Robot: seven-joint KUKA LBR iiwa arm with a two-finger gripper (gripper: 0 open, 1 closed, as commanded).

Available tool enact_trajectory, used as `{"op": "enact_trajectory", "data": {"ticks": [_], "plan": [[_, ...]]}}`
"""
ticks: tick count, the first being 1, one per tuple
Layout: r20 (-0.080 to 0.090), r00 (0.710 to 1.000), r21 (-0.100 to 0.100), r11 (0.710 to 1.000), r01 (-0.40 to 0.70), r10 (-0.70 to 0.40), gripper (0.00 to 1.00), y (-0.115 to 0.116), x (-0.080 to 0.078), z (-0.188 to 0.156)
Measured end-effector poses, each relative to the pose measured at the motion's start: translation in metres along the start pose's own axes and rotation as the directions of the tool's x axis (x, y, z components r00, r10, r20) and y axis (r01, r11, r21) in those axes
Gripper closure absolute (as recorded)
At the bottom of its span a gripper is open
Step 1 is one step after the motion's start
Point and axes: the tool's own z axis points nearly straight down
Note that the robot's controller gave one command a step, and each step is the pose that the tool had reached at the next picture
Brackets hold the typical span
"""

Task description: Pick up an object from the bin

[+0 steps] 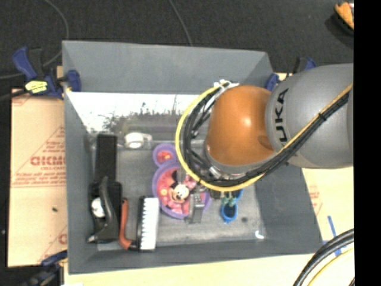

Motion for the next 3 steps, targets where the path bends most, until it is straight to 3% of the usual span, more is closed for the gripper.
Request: {"op": "enact_trajectory", "data": {"ticks": [1, 2, 3], "plan": [[0.008, 1.000, -0.001, 1.000, -0.004, 0.004, 0.00, 0.000, -0.002, -0.005], [0.000, 1.000, 0.000, 1.000, -0.002, 0.002, 0.00, -0.024, -0.010, 0.105], [0.009, 1.000, -0.002, 1.000, 0.000, 0.000, 0.00, -0.016, 0.000, 0.101]]}}
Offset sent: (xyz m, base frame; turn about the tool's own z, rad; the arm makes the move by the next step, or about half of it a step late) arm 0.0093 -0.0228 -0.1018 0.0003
